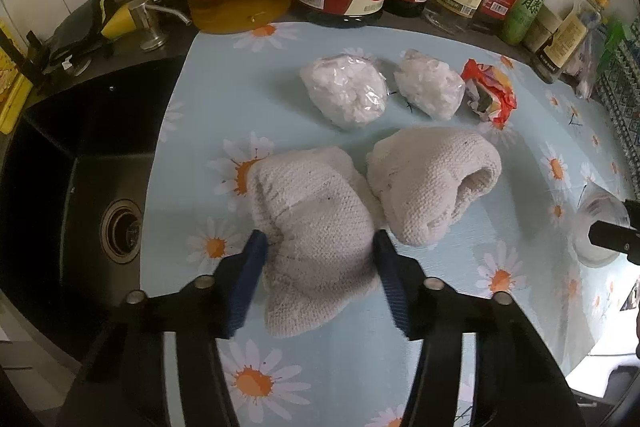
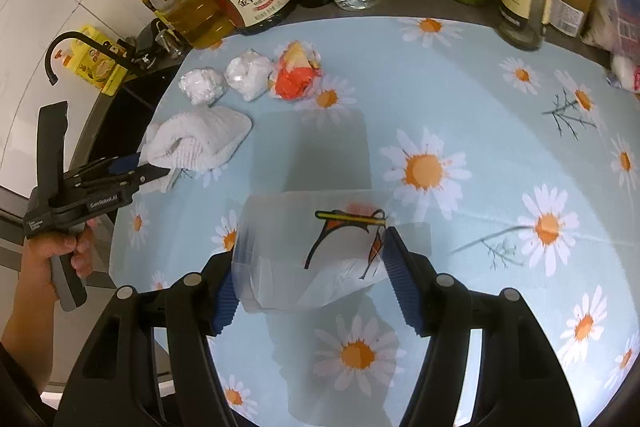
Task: Collect trash
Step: 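Grasp the white knit cloth with the left tool while the right tool holds the bag, then carry the white cloth and plastic bag down over the black bin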
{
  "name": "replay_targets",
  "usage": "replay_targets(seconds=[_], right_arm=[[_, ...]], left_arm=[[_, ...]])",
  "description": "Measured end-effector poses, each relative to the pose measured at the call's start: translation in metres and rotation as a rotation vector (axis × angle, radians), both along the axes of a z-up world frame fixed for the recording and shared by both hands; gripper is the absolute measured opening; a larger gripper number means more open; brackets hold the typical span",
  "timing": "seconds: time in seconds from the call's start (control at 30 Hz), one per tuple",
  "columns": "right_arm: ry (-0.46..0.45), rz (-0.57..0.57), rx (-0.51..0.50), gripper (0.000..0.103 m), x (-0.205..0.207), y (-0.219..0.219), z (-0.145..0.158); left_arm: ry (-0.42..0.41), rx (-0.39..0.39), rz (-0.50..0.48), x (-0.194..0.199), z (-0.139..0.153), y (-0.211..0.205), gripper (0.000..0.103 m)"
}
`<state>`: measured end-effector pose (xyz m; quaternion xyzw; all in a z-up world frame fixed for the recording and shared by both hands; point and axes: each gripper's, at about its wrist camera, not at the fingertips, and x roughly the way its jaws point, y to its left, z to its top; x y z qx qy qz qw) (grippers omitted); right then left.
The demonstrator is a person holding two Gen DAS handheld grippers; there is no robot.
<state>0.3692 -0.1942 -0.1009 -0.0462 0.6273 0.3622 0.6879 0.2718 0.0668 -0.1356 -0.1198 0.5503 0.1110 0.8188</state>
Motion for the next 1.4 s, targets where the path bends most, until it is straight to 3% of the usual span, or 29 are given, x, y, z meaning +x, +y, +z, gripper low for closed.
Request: replay_targets(seconds=[0.17,0.33,1.4], right_arm=[[-0.001,-0.015,0.005,0.064,-0.010,-0.005,0.004],[0.000,-0.023,0.012,0.064,-0.020,-0.007,0.008],[-0.072,-0.038,0.040,0.064,-0.158,-0.007,0.062]], left_arm=[[-0.012,0.003,-0.016,-0.005,0.004,-0.002,0.030],[-0.029,-0.002,-0.030,-0.014,0.012,-0.005,0.024],[-0.187,-0.067,-0.156,-0.163,0.066,-0.046,0.023]])
